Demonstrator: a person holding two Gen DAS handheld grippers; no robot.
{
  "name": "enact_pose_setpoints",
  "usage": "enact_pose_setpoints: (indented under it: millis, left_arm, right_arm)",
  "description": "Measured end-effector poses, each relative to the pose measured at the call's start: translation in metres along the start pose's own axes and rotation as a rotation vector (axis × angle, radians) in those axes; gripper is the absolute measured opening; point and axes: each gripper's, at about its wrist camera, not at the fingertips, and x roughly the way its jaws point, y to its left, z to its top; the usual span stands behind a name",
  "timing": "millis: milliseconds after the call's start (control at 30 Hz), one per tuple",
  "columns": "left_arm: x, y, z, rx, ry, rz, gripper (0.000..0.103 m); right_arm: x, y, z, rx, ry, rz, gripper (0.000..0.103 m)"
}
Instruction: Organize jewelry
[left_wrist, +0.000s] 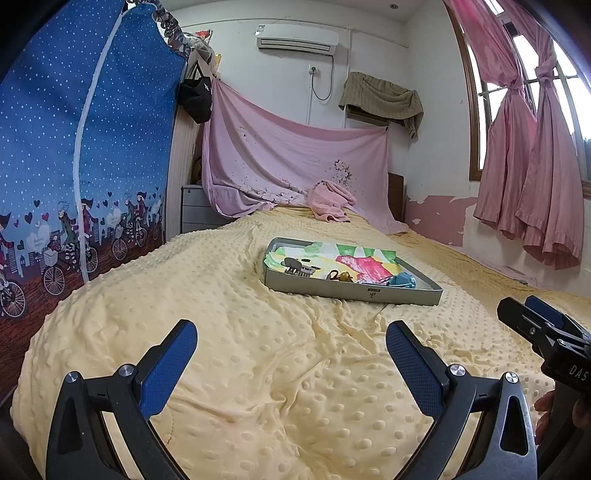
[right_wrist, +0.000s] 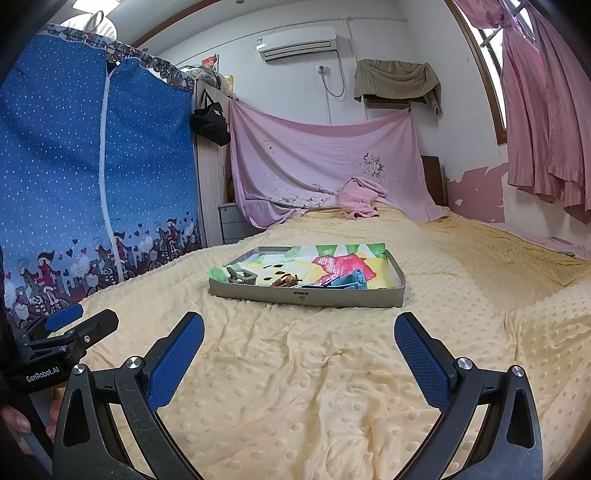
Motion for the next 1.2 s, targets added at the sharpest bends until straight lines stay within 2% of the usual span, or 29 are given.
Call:
enact_pose_setpoints:
  millis: [1200]
  left_arm:
    - [-0.0015, -0.0031, -0.0007, 0.030, -0.005, -0.003, 0.103]
  right_arm:
    - [0.0008, 0.0001, -0.0014, 0.003, 0.005, 0.002, 0.101]
